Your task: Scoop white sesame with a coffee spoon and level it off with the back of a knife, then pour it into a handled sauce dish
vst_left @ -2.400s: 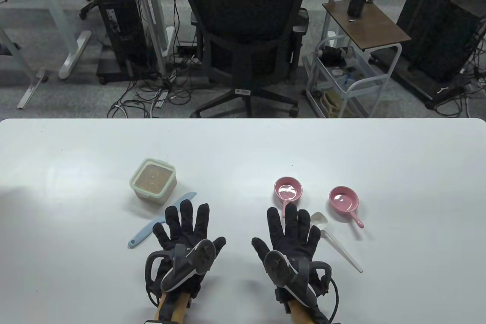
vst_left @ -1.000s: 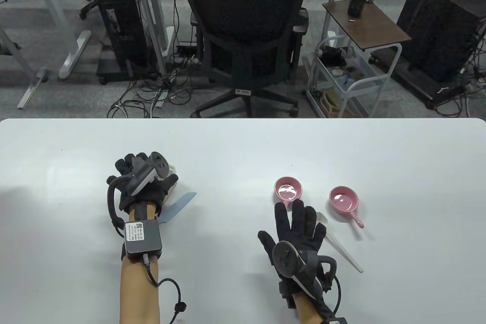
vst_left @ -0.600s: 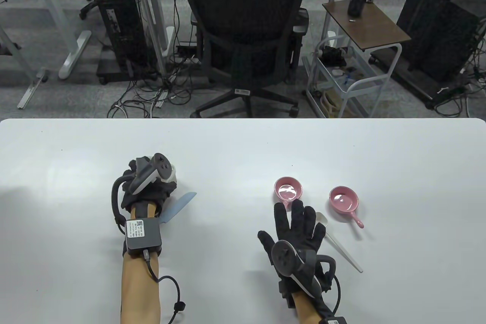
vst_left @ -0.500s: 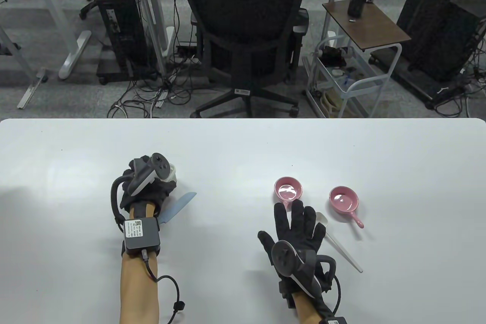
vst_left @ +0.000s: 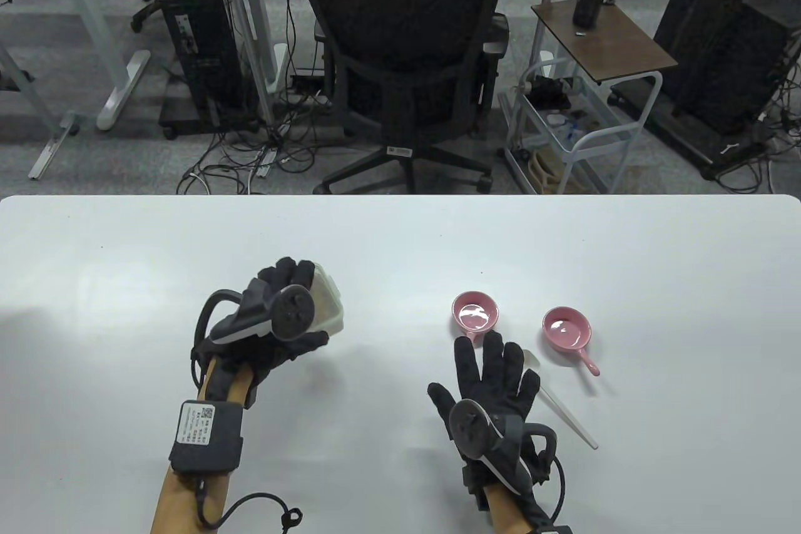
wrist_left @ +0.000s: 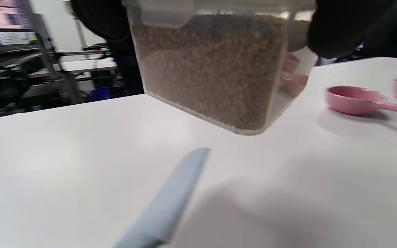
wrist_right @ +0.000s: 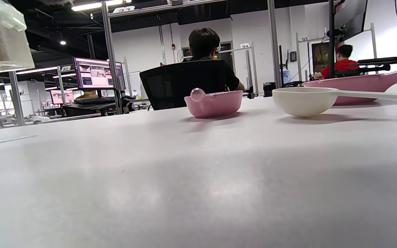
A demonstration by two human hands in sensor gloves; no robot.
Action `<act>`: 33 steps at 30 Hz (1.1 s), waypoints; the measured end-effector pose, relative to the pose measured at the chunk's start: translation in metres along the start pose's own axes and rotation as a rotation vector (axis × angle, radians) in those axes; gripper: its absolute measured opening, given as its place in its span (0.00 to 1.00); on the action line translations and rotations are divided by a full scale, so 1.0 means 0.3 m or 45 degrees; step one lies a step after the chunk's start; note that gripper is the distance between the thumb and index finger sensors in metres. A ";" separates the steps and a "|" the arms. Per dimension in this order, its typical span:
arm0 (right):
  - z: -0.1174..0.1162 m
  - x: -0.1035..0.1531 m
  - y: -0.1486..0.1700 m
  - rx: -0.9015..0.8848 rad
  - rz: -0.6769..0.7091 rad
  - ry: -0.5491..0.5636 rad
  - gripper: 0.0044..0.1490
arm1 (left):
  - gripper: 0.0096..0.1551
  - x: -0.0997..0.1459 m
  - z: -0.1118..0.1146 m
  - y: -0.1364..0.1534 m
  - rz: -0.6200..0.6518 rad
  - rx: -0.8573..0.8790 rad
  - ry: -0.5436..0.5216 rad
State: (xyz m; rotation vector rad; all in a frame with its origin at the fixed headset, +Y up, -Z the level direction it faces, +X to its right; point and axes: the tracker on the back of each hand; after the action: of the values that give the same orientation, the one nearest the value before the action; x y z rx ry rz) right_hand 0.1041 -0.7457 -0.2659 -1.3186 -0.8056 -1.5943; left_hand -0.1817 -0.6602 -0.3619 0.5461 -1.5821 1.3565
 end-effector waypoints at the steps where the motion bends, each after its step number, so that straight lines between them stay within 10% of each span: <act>1: 0.004 0.000 0.000 -0.012 0.002 0.009 0.51 | 0.68 0.012 -0.004 -0.047 0.074 0.034 -0.011; 13: 0.009 0.005 -0.006 -0.040 0.023 0.015 0.51 | 0.73 -0.019 0.112 -0.376 0.472 0.072 0.041; 27: 0.010 0.006 -0.008 -0.054 0.021 0.004 0.51 | 0.80 -0.030 0.166 -0.367 0.421 0.107 0.068; 33: 0.006 0.015 -0.048 -0.131 0.082 -0.016 0.53 | 0.68 0.080 0.106 -0.291 0.141 0.382 -0.211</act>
State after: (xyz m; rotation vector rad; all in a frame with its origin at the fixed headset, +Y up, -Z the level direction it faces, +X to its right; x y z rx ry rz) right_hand 0.0915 -0.7395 -0.2602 -1.4146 -0.6897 -1.5958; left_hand -0.1331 -0.7089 -0.2950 0.7786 -1.5673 1.6834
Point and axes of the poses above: the tracker on the back of each hand, its own y axis roughly to the little-finger side, its own x axis roughly from the fingertips to the wrist, z = x × y, and after that the axes turned 14 degrees about -x, right-handed
